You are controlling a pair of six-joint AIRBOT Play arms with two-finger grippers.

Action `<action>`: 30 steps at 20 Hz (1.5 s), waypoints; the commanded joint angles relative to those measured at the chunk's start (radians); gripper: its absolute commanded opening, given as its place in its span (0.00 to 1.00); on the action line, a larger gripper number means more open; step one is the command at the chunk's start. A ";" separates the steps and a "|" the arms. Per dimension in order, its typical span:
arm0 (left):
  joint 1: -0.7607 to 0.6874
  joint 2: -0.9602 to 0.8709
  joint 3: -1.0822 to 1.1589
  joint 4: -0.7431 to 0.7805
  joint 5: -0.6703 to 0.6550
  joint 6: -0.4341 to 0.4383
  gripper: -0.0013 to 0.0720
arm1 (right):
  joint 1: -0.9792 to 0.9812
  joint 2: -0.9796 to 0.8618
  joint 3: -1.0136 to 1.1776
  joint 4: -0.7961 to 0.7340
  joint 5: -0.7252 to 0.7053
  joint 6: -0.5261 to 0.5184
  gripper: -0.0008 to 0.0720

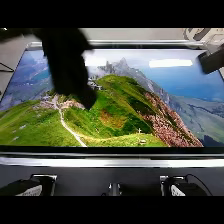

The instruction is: Fold the shirts.

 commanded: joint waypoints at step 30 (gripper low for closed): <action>-0.343 0.112 -0.975 0.172 -0.052 -0.245 0.05 | 0.112 -0.217 -1.175 0.813 0.018 -0.209 0.89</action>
